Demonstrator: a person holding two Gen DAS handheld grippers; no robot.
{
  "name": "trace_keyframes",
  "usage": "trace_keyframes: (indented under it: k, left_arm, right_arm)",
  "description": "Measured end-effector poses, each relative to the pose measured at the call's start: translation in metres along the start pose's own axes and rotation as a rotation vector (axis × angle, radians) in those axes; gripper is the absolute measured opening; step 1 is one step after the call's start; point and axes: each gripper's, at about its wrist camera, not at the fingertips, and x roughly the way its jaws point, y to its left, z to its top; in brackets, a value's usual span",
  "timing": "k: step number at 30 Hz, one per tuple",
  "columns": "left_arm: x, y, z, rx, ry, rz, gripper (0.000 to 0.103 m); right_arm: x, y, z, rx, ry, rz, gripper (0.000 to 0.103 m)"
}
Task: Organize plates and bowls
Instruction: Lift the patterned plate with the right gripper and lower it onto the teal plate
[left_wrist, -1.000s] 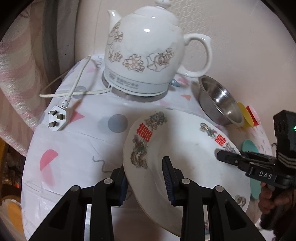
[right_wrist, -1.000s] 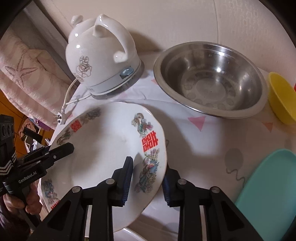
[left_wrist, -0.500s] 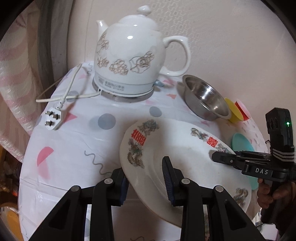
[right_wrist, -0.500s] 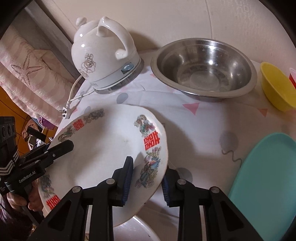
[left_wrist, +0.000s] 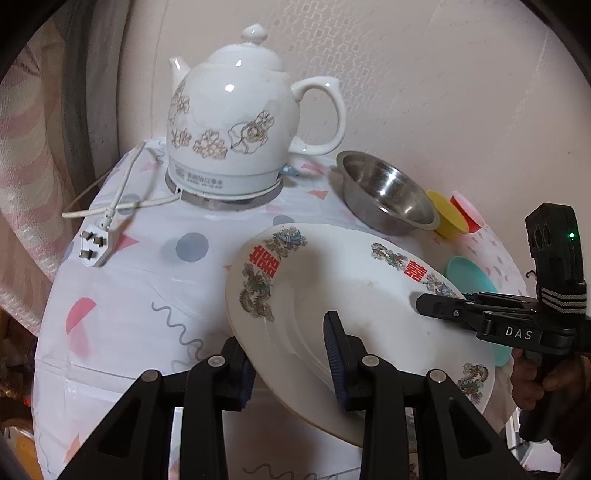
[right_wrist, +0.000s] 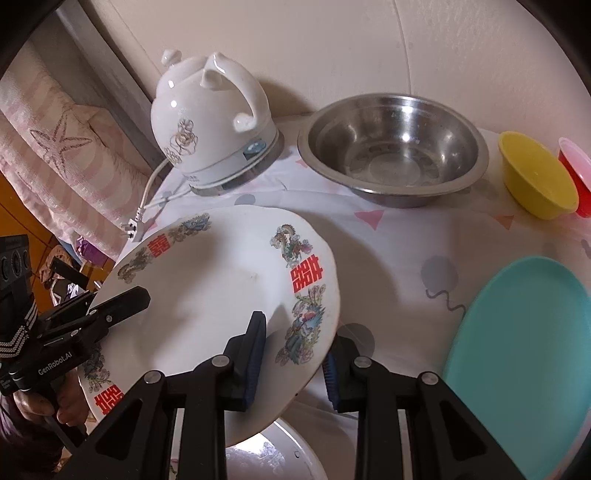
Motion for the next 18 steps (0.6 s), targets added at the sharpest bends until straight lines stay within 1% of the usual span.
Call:
trace_keyframes:
  k: [6, 10, 13, 18]
  left_arm:
    - [-0.012, -0.013, 0.006, 0.049, -0.025, -0.003, 0.033]
    - [-0.017, -0.029, 0.009, 0.089, -0.033, -0.021, 0.033]
    - [-0.02, -0.046, 0.01, 0.118, -0.04, -0.038, 0.033]
    - [-0.013, -0.085, 0.009, 0.161, -0.026, -0.07, 0.033]
  right_arm:
    - [-0.019, -0.003, -0.006, 0.017, -0.044, 0.001, 0.028]
    - [-0.036, -0.008, -0.012, 0.035, -0.079, -0.01, 0.028]
    - [-0.052, -0.018, -0.021, 0.057, -0.102, -0.016, 0.028]
    - [-0.077, -0.044, -0.035, 0.092, -0.127, -0.036, 0.028]
